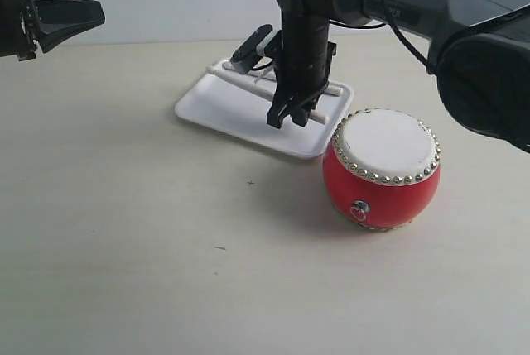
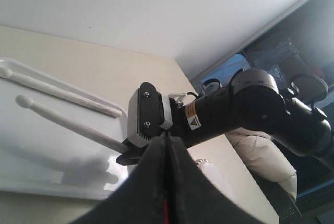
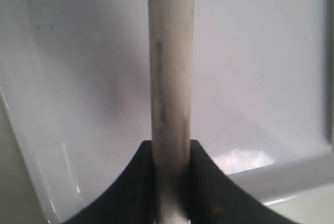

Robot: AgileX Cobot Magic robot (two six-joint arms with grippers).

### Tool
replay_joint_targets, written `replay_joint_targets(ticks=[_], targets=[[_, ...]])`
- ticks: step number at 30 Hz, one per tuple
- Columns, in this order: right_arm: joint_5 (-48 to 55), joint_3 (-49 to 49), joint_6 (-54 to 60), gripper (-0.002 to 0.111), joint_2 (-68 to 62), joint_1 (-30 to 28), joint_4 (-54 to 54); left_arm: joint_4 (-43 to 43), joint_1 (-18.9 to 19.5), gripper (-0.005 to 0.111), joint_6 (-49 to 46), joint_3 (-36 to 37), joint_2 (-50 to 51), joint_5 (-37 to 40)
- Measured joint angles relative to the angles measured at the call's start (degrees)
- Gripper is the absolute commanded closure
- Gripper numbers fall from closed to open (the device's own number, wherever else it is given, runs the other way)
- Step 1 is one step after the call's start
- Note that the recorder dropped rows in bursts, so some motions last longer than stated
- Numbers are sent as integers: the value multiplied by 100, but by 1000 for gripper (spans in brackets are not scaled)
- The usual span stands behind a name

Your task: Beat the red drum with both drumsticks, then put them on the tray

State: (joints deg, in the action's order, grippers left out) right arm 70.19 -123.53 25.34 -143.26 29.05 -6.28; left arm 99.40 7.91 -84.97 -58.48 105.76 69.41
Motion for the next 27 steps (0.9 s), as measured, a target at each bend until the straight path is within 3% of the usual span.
replay_joint_targets(ticks=[6,13,16,25,27], targets=[[0,0,0,103,-179,0,0,0,0,107,-10,0,0,0],[0,0,0,64,-179,0,0,0,0,107,-10,0,0,0],[0,0,0,56,-179,0,-5,0,0,107,-10,0,0,0],[0,0,-355,56,216,0,12,-44,0,107,-297,0,-62,-43],[0,0,-581,62,484,-11,108,-239,0,107,-354,0,-271,-541]])
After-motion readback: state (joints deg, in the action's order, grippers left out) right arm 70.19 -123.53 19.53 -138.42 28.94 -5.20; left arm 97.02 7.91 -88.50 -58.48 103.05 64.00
